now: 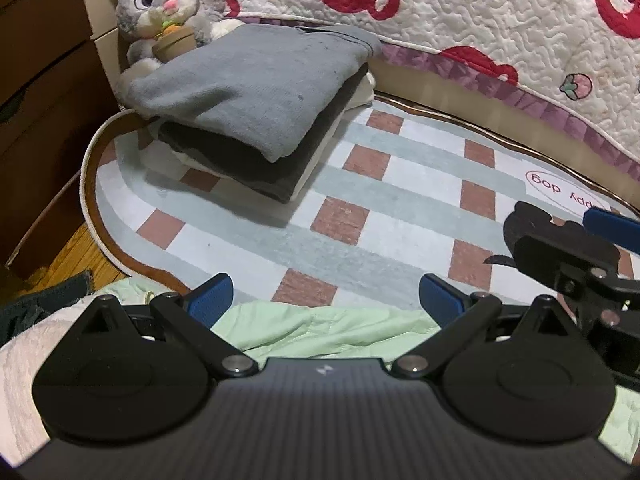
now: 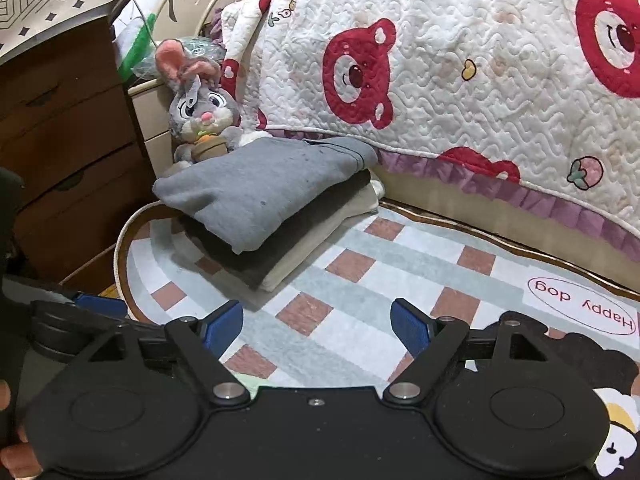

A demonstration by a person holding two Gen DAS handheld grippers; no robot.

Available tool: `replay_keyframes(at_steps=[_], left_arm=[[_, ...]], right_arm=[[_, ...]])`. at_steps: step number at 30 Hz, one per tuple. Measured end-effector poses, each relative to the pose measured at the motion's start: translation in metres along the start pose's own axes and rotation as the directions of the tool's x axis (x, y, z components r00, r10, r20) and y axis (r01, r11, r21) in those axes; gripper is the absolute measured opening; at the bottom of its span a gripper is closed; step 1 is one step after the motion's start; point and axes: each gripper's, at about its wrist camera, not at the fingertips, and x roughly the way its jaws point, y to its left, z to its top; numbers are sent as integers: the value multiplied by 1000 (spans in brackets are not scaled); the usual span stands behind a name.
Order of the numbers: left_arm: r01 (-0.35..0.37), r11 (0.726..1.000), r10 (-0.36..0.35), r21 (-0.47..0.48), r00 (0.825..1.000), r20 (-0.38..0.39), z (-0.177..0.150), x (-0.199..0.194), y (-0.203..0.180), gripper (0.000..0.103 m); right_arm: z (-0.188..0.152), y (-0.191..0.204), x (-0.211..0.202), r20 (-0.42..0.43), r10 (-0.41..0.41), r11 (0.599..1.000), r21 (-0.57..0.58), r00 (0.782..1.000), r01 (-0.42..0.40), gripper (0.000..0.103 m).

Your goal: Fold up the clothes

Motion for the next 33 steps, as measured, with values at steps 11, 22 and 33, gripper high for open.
replay_keyframes(at_steps=[11, 22, 33], left_arm=[[-31, 999, 31, 9, 999, 20, -1, -8, -1, 101], [-8, 1000, 8, 20, 1000, 2, -2, -9, 0, 101], [-18, 1000, 18, 23, 1000, 9, -2, -11, -1, 101]], right_arm=[[1, 1, -10, 24, -11, 1000, 2, 1000, 11, 84], [-2, 3, -8, 16, -7, 1000, -11, 1000, 7, 85], [-4, 3, -8, 10, -4, 1000, -14, 1000, 4, 85]])
